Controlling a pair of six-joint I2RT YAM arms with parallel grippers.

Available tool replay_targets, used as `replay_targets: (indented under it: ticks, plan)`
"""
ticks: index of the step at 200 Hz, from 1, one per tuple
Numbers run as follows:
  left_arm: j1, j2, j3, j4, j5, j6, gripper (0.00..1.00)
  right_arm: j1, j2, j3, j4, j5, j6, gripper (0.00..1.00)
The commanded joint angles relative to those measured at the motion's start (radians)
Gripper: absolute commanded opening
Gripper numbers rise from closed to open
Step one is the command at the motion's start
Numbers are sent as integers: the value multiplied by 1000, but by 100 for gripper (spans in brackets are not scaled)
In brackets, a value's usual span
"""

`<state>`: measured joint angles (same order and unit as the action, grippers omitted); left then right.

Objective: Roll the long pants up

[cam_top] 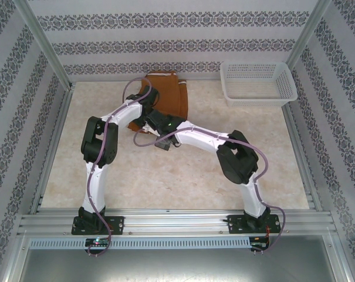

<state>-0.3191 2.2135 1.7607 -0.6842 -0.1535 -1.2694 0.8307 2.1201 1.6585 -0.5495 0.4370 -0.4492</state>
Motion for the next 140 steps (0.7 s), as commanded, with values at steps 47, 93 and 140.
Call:
replay_targets:
  ticks: [47,93,140]
  plan:
    - [41,16,-48,32,62,40,12,-52,176,51,300,229,-316,98]
    - [45,-47,-91,63,96,69,12,-195,293,317,-81,-88,-74,46]
    - [63,-200,-163,108,148,59,90,-223,279,371,-205,-262,13,0]
